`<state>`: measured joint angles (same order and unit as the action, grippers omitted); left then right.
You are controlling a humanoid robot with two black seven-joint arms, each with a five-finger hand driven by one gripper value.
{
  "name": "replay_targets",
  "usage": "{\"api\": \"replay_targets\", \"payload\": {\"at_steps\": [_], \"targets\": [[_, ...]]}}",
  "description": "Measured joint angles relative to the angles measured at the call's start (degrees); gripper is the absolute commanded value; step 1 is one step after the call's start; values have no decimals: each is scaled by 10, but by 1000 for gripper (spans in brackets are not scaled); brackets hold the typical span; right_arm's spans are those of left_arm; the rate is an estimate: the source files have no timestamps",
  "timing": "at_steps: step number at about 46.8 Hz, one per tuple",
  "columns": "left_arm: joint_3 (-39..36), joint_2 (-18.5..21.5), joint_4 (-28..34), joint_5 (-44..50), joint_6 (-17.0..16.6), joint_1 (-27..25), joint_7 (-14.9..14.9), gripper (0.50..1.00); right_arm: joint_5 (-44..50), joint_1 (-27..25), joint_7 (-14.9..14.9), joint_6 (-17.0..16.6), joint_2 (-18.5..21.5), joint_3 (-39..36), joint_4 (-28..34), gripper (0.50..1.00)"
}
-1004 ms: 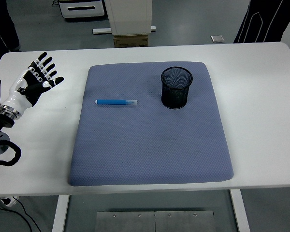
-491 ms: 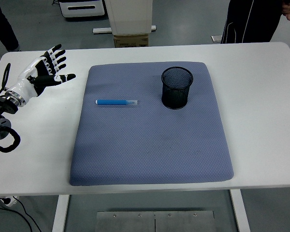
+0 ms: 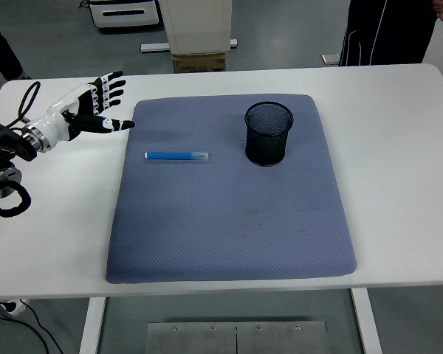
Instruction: Left hand places marker in pen holder
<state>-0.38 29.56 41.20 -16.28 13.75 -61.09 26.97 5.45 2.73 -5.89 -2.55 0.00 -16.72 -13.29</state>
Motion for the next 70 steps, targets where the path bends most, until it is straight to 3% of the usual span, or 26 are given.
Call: {"api": "replay_targets", "payload": {"at_steps": [11,21,29,36,45,55,70], "targets": [[-163,-22,8,0,2,-73,1,1000,0,0,0,0,0,0,0,1000],[-257,-48,8,2,5,-123,5,1000,0,0,0,0,0,0,0,1000],[-261,-55,8,8,18,-143,13,1000,0,0,0,0,0,0,0,1000],[-262,-66,8,16,7,-146,24,1000,0,0,0,0,0,0,0,1000],[-271,-85,6,-13,-41,-154,-23,1000,0,0,0,0,0,0,0,1000],[-299,-112,6,-53,-42,-174,-45,1000,0,0,0,0,0,0,0,1000],[-324,-129,6,-141,-36,-188,-46,1000,0,0,0,0,0,0,0,1000]]}}
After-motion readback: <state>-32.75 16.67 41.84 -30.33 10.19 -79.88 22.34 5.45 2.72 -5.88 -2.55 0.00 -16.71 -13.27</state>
